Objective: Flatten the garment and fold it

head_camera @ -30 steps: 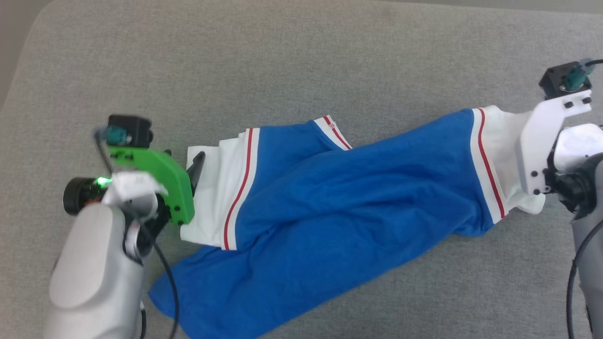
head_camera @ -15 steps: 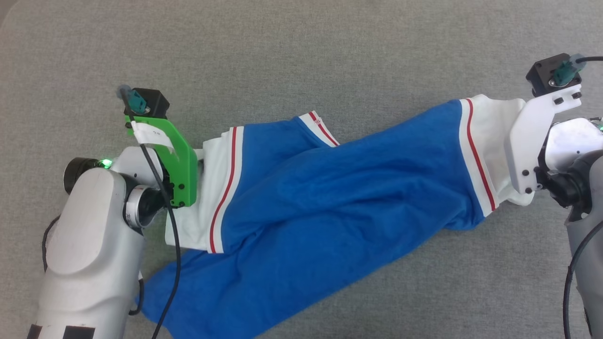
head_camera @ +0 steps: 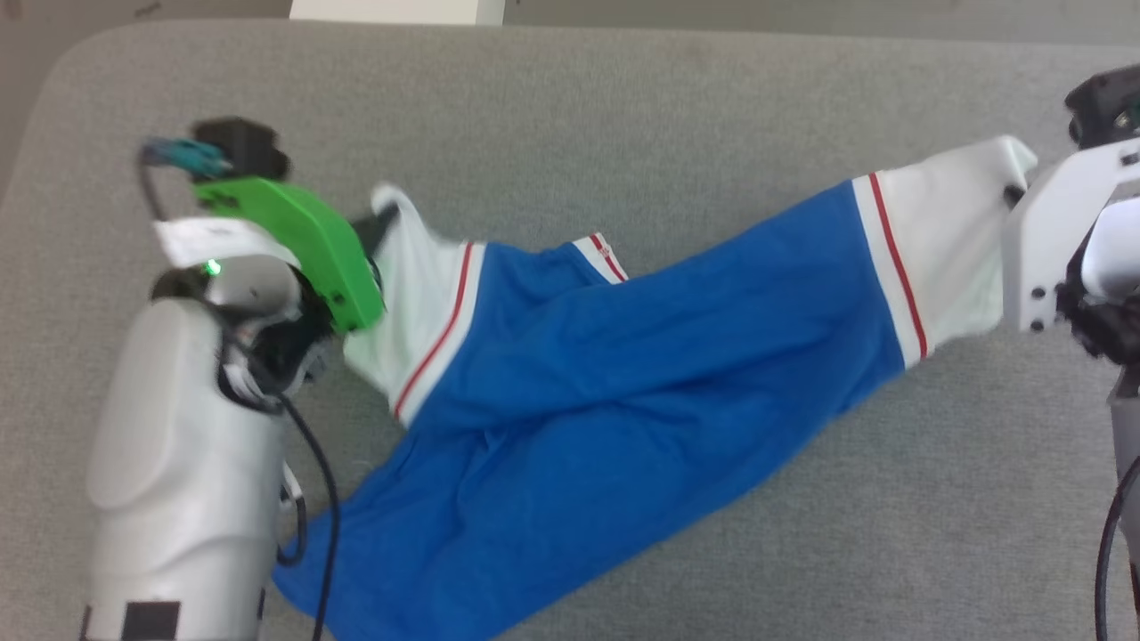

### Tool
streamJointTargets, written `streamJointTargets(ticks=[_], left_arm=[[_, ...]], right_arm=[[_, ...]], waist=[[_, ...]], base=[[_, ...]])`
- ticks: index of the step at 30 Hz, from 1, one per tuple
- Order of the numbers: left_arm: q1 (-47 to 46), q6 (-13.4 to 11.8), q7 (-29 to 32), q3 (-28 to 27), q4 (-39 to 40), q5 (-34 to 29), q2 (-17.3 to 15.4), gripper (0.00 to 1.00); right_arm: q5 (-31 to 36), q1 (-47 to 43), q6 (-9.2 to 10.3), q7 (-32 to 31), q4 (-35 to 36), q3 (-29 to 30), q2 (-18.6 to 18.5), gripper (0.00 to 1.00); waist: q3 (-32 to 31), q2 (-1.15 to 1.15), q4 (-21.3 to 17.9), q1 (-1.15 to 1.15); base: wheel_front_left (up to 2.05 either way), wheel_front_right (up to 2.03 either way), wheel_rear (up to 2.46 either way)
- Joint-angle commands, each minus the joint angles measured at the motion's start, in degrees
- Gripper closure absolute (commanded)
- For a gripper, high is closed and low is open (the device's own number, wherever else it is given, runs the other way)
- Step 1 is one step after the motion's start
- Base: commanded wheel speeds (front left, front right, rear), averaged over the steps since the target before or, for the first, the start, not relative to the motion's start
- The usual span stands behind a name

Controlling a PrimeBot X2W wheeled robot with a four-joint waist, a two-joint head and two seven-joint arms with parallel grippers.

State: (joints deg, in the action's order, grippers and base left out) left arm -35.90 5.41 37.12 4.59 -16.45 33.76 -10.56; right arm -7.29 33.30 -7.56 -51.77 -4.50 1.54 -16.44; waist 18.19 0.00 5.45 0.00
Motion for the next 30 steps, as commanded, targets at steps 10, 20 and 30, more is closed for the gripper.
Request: streamJointTargets(ticks=[10, 20, 30], left_arm=[[-11.3, -1.1, -10.7, -6.1, 3.5, 0.9, -1.1, 1.0], [-18.9, -2.1, -14.9, -6.6, 2.2, -2.3, -3.8, 1.0], [-21.5, -3.1, -14.7, -6.0, -0.7, -4.0, -5.8, 1.0]], right_arm=[[-6.3, 10.2, 0.08, 9.1, -1.3, 1.4, -0.1, 1.0], [-12.0, 18.5, 0.08, 9.4, -2.7, 3.0, -0.9, 1.0], [-13.9, 23.1, 0.08, 5.2, -3.5, 3.3, -1.3, 1.0]], waist=[[-11.6, 0.0, -2.1, 0.0], [-18.0, 0.0, -3.5, 0.0], [-18.1, 0.0, -4.3, 0.0]], base=[[0.0, 0.0, 0.0], [0.0, 0.0, 0.0], [0.0, 0.0, 0.0]])
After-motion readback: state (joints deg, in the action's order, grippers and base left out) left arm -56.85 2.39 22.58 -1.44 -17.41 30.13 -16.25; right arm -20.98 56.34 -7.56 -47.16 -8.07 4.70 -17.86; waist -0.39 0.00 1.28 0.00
